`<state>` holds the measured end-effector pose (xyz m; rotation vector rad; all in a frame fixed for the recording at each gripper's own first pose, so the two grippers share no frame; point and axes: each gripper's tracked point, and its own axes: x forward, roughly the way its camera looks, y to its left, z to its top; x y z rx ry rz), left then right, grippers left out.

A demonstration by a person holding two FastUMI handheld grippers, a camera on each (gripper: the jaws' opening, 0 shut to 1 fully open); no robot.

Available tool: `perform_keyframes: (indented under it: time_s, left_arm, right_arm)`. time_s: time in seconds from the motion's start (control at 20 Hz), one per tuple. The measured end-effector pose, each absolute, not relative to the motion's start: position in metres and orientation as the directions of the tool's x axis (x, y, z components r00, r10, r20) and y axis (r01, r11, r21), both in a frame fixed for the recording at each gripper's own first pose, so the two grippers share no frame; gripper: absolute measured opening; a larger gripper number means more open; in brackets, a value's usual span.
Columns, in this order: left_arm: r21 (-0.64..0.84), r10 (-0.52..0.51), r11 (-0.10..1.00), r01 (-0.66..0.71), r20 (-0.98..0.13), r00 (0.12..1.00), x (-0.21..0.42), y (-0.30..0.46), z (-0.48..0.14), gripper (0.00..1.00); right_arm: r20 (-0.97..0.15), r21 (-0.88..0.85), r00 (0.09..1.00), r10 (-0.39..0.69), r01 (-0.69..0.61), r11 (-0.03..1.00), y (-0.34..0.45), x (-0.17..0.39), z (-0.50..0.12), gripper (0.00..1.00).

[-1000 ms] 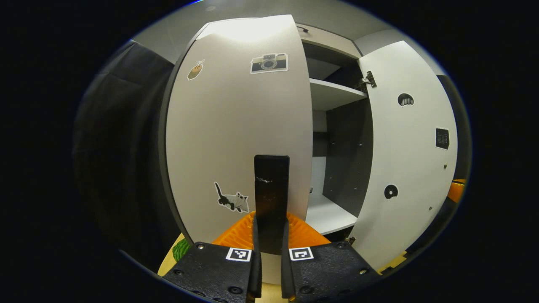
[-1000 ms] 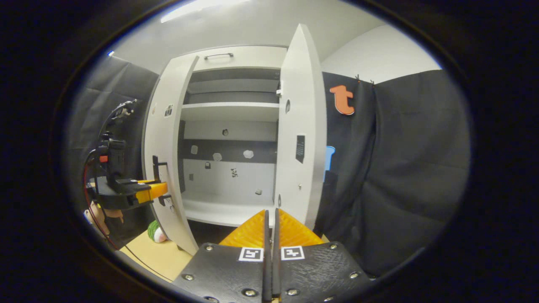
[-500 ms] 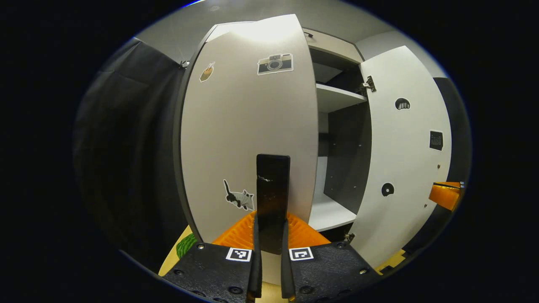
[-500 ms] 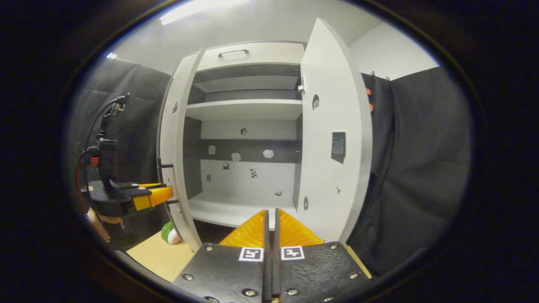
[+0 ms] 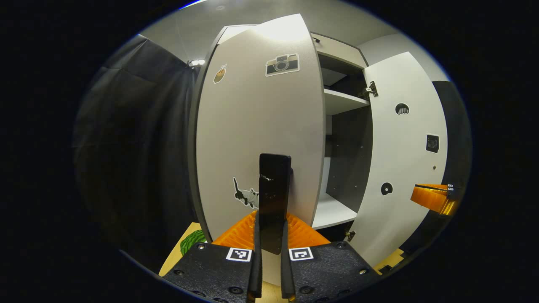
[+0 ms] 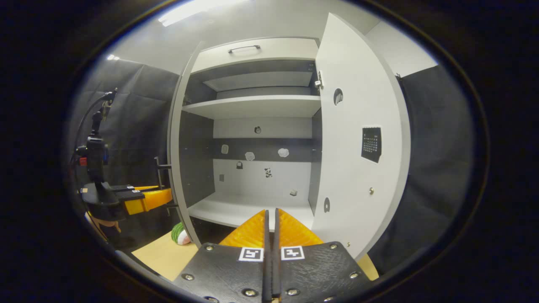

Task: Open the right door of the double-door shoe cabinet with the right hand, and open the left door with the left hand.

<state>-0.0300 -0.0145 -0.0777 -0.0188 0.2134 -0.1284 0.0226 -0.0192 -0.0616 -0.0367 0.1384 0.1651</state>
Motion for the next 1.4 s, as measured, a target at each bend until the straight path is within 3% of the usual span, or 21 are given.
perform_keyframes:
  time_s: [0.7,1.4]
  left_arm:
    - [-0.022,-0.043,0.999,0.039,-0.190,0.981,-0.054,0.021,-0.073,0.17]
    - [0.036,0.067,0.997,-0.061,-0.183,0.981,-0.069,0.052,-0.069,0.05]
  right_arm:
    - [-0.161,0.002,0.960,0.230,-0.233,0.972,0.009,0.035,-0.073,0.01]
    - [-0.186,0.024,0.937,0.295,-0.296,0.955,0.032,0.045,-0.090,0.01]
